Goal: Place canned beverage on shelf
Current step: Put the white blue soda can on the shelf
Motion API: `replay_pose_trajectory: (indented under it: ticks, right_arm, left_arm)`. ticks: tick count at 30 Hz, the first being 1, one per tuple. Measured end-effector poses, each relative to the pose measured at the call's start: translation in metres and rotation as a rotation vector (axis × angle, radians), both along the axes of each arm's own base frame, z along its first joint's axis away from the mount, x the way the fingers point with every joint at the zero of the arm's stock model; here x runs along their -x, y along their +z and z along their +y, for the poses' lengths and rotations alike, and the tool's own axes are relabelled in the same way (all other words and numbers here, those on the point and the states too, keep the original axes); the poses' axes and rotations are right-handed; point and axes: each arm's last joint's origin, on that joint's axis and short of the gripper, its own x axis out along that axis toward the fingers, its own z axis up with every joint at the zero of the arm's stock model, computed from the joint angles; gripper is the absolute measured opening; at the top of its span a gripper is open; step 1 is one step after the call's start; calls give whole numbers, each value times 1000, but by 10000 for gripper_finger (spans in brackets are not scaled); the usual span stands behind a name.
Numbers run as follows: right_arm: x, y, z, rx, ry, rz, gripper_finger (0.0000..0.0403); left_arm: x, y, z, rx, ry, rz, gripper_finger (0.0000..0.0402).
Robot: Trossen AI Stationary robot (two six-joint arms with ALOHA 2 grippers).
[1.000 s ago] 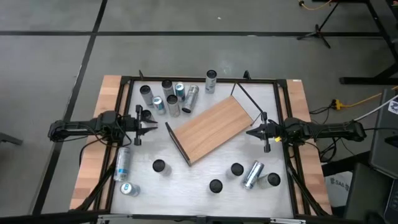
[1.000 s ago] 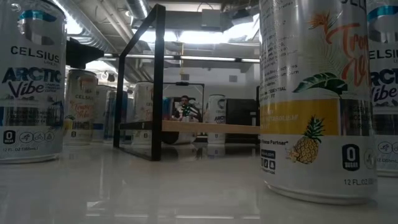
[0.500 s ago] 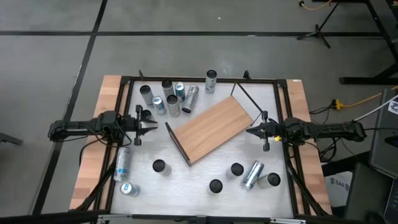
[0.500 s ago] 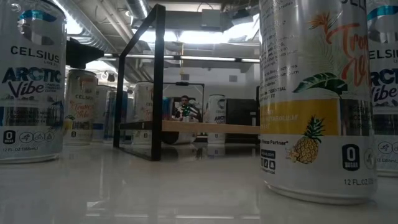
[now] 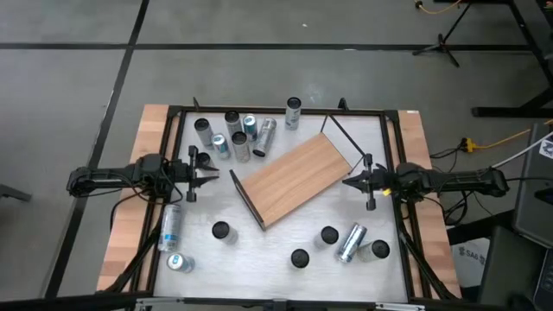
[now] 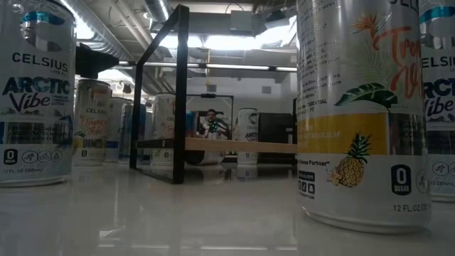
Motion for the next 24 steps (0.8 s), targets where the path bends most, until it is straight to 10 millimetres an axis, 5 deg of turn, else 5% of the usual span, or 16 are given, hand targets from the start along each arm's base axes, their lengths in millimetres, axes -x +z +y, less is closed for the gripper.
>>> replay_pose_trajectory:
  ticks: [14, 18, 24]
  right_arm:
    - [0, 14, 1, -287, 29, -128, 7]
    - [0, 18, 2, -331, 70, -147, 53]
    - [1, 28, 2, -388, 83, -170, 172]
  left_arm:
    - [0, 0, 0, 0, 1, -2, 92]
    - [0, 0, 0, 0, 1, -2, 92]
    - [0, 0, 0, 0, 1, -2, 92]
